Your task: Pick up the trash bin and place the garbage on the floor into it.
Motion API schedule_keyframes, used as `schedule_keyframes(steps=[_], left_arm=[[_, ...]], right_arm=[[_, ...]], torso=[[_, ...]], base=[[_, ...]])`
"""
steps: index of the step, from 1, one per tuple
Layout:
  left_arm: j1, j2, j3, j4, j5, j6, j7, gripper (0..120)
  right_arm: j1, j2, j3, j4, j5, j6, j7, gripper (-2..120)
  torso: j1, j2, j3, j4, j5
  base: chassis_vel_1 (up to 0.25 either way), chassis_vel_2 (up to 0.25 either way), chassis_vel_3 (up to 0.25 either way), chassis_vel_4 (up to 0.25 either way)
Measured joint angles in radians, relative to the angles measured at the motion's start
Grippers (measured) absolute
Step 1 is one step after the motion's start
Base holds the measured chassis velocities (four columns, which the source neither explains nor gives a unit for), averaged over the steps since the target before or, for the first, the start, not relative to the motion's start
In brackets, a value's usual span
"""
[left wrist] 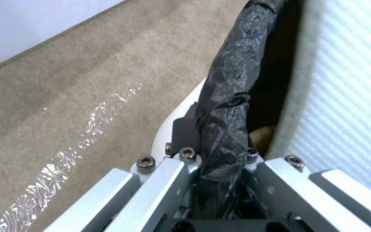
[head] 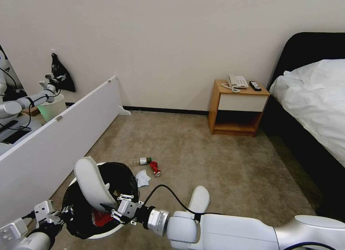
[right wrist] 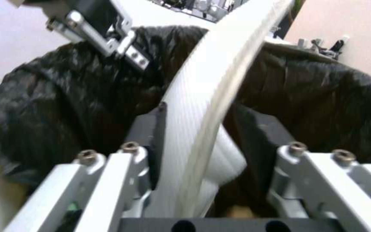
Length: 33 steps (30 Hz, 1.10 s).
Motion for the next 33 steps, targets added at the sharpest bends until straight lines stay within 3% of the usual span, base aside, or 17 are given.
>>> schedule_keyframes(steps=[12,17,33], left_arm=[[0.000,-0.003,0.003,0.004,0.004,0.000,0.003,2],[0.002,-0.003,0.003,0.004,0.005,0.000,0.003,2],[0.002,-0.006,0.002,0.010,0.007,0.000,0.003,2]], right_arm=[[0.007,-0.010,0.019,0.014,0.002,-0.001,0.000,95],[0.009,-0.024,0.040,0.039,0.007,-0.001,0.002,100],[0.016,-0.118,0.220,0.213,0.067,-0.024,0.018,100]], torso=[[0.000,0.000,0.000,0.0000,0.0000],[0.000,0.000,0.000,0.0000,0.0000],[0.000,0.000,0.000,0.0000,0.0001]], base=[[0.000,0.000,0.000,0.000],[0.000,0.000,0.000,0.000],[0.000,0.000,0.000,0.000]])
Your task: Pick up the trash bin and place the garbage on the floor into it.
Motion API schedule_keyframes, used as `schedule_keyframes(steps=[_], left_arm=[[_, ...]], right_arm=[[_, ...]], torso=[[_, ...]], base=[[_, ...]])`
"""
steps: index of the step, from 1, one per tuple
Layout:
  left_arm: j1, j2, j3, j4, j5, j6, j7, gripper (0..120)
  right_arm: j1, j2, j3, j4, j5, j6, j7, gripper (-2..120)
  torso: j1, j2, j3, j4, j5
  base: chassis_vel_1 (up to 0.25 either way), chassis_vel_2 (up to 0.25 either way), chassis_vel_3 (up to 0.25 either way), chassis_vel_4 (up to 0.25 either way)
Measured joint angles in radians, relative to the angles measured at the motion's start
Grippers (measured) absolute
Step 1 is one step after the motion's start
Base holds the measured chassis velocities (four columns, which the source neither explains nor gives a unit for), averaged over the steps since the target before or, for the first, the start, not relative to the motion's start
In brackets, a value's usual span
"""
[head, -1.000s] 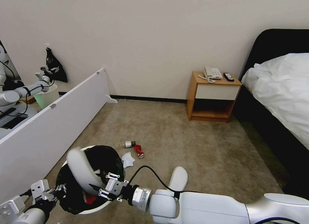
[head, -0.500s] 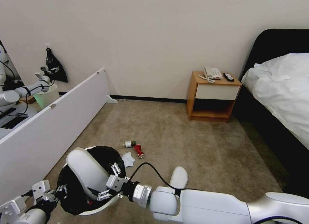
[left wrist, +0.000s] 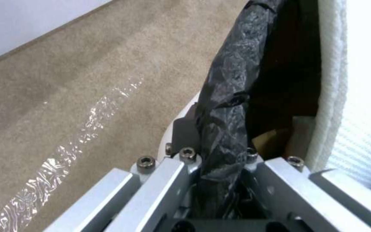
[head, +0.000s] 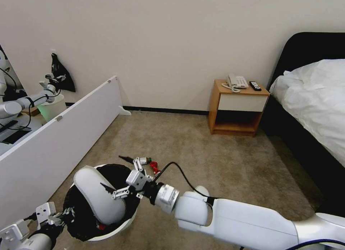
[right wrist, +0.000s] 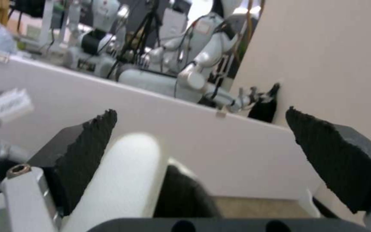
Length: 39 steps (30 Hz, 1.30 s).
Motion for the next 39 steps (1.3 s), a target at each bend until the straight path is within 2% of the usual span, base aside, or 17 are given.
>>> schedule_keyframes(steps=[3,5,8,10,13,18,19,21,22,24,25,29,30,32,33,35,39], left_arm=[[0.001,-0.001,-0.001,0.001,0.001,0.000,0.000,2],[0.003,-0.002,-0.003,0.004,0.002,0.000,0.001,2],[0.003,-0.003,-0.004,0.004,0.002,0.000,0.001,2],[0.004,-0.004,-0.009,0.004,0.005,0.000,0.002,2],[0.006,-0.004,-0.012,0.004,0.006,0.000,0.002,2],[0.017,-0.003,-0.031,0.000,0.015,0.000,0.004,2],[0.017,-0.003,-0.031,0.000,0.015,0.000,0.004,2],[0.019,-0.009,-0.037,-0.005,0.016,0.000,0.004,2],[0.019,-0.009,-0.037,-0.005,0.016,0.000,0.004,2],[0.019,-0.021,-0.042,-0.012,0.029,0.000,0.007,2],[0.019,-0.021,-0.042,-0.012,0.029,0.000,0.007,2],[0.018,-0.043,-0.046,-0.025,0.040,0.000,0.009,2],[0.018,-0.043,-0.046,-0.025,0.040,0.000,0.009,2],[0.021,-0.054,-0.048,-0.030,0.050,0.000,0.015,2],[0.021,-0.054,-0.048,-0.030,0.050,0.000,0.015,2],[0.025,-0.060,-0.049,-0.033,0.058,0.000,0.020,2],[0.026,-0.062,-0.050,-0.035,0.062,0.000,0.021,2]], right_arm=[[-0.007,-0.006,0.026,0.014,0.008,-0.002,0.001,100],[-0.027,-0.026,0.132,0.062,0.045,-0.007,0.002,100],[-0.032,-0.031,0.170,0.074,0.058,-0.009,0.002,100],[-0.066,-0.052,0.313,0.092,0.096,-0.009,0.000,100],[-0.083,-0.061,0.362,0.095,0.112,-0.009,-0.001,100],[-0.188,-0.122,0.631,0.108,0.229,-0.023,0.007,100],[-0.188,-0.122,0.631,0.108,0.229,-0.023,0.007,100],[-0.233,-0.137,0.758,0.111,0.287,-0.035,0.024,100],[-0.233,-0.137,0.758,0.111,0.287,-0.035,0.024,100],[-0.284,-0.145,0.895,0.121,0.326,-0.048,0.033,100],[-0.284,-0.145,0.895,0.121,0.326,-0.048,0.033,100],[-0.409,-0.147,1.104,0.165,0.370,-0.065,0.038,100],[-0.409,-0.147,1.104,0.165,0.370,-0.065,0.038,100],[-0.525,-0.151,1.215,0.201,0.390,-0.074,0.041,100],[-0.525,-0.151,1.215,0.201,0.390,-0.074,0.041,100],[-0.646,-0.154,1.315,0.229,0.394,-0.075,0.041,100],[-0.717,-0.159,1.372,0.246,0.396,-0.075,0.038,100]], torso=[[0.000,0.000,0.000,0.0000,0.0000],[0.000,0.000,0.000,0.0000,0.0000],[0.000,0.000,0.000,0.0000,0.0000],[0.000,0.000,0.000,0.0001,0.0001],[0.000,0.000,0.000,0.0000,0.0000],[0.000,0.000,0.000,-0.0001,0.0002],[0.000,0.000,0.000,-0.0001,0.0002],[0.000,0.000,0.000,0.0000,0.0001],[0.000,0.000,0.000,0.0000,0.0001],[0.000,0.000,0.000,-0.0001,0.0001],[0.000,0.000,0.000,-0.0001,0.0001],[0.000,0.000,0.000,-0.0001,0.0000],[0.000,0.000,0.000,-0.0001,0.0000],[0.000,0.000,0.000,-0.0001,0.0001],[0.000,0.000,0.000,-0.0001,0.0001],[0.000,0.000,0.000,-0.0003,0.0004],[0.000,0.000,0.000,-0.0003,0.0001]], base=[[0.000,0.000,0.000,0.000],[0.000,0.000,0.000,0.000],[0.000,0.000,0.000,0.000],[0.000,0.000,0.000,0.000],[0.000,0.000,0.000,0.000],[0.000,0.000,0.000,0.000],[0.000,0.000,0.000,0.000],[0.000,0.000,0.000,0.000],[0.000,0.000,0.000,0.000],[0.000,0.000,0.000,0.000],[0.000,0.000,0.000,0.000],[0.000,0.000,0.000,0.000],[0.000,0.000,0.000,0.000],[0.000,0.000,0.000,0.000],[0.000,0.000,0.000,0.000],[0.000,0.000,0.000,0.000],[0.000,0.000,0.000,0.000]])
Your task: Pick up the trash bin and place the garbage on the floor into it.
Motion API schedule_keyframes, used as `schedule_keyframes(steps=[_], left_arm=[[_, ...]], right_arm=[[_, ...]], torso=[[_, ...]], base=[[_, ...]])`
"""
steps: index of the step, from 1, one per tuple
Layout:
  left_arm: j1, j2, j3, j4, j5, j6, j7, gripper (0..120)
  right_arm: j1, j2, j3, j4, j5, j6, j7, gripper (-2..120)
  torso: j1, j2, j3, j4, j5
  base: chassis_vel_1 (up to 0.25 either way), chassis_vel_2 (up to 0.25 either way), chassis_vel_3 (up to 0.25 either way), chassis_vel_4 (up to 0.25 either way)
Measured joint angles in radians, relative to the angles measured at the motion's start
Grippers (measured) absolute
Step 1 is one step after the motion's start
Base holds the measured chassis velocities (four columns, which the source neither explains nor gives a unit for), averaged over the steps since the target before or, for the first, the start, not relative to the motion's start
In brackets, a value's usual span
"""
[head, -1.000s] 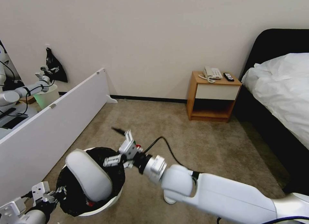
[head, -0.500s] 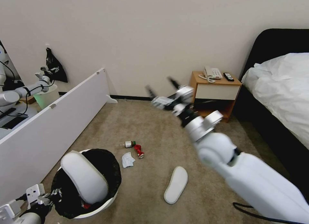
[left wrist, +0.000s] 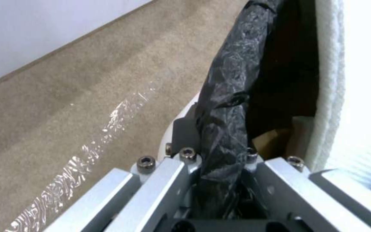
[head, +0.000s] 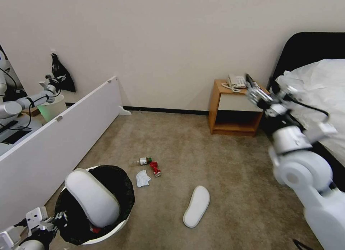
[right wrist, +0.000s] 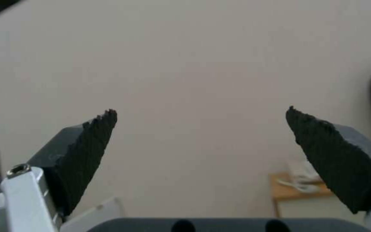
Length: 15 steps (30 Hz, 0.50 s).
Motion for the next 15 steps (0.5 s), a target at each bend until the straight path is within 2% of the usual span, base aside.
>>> schedule_keyframes(steps=[2,9,14,15], left_arm=[[0.003,-0.004,0.000,0.000,0.007,0.000,0.003,2],[0.008,-0.005,-0.004,0.000,0.016,0.000,0.006,2],[0.008,-0.001,-0.017,0.000,0.024,0.000,0.009,2],[0.008,0.000,-0.019,0.000,0.026,0.000,0.010,2]], right_arm=[[-0.075,-0.002,0.049,0.020,-0.011,0.006,-0.005,100],[-0.194,0.005,0.111,0.053,-0.015,-0.003,0.009,100],[-0.280,0.004,0.129,0.035,0.024,-0.069,0.075,100],[-0.301,0.002,0.127,0.028,0.051,-0.117,0.118,100]], torso=[[0.000,0.000,0.000,0.0003,0.0000],[0.000,0.000,0.000,0.0003,-0.0004],[0.000,0.000,0.000,0.0004,-0.0001],[0.000,0.000,0.000,0.0003,-0.0001]], base=[[0.000,0.000,0.000,0.000],[0.000,0.000,0.000,0.000],[0.000,0.000,0.000,0.000],[0.000,0.000,0.000,0.000]])
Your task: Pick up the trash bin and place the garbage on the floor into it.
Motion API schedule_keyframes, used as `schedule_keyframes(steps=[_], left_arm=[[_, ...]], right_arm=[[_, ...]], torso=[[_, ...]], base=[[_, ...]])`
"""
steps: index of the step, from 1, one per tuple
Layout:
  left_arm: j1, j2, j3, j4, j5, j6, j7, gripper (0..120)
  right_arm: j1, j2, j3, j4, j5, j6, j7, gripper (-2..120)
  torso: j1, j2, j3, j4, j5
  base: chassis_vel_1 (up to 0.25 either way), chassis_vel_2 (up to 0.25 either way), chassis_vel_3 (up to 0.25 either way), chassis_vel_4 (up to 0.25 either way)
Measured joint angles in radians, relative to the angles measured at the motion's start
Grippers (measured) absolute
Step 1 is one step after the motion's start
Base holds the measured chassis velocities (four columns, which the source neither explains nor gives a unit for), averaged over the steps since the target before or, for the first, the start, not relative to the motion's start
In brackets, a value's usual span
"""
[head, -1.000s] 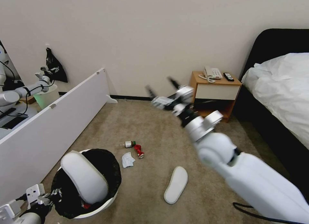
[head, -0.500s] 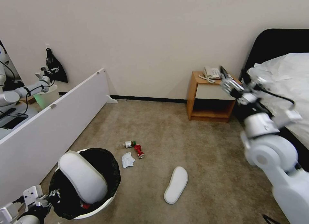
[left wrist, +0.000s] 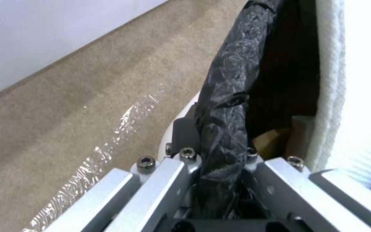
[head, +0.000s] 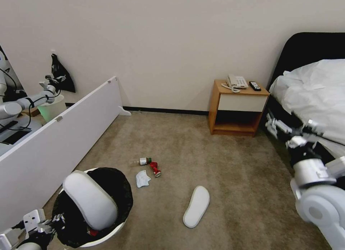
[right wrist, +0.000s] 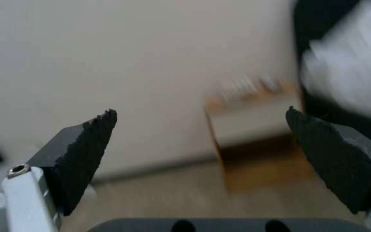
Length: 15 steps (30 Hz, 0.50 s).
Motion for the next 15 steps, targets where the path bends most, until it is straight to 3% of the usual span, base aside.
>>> schedule_keyframes(steps=[4,15], left_arm=[[0.000,-0.002,0.003,0.005,0.008,0.000,0.005,2],[-0.002,-0.005,0.010,0.021,0.017,0.000,0.011,2]], right_arm=[[-0.020,0.005,-0.053,-0.039,0.073,-0.104,0.089,99],[-0.033,0.023,-0.217,-0.096,0.166,-0.223,0.195,99]], torso=[[0.000,0.000,0.000,0.0000,-0.0001],[0.000,0.000,0.000,0.0001,-0.0002]], base=[[0.000,0.000,0.000,0.000],[0.000,0.000,0.000,0.000]])
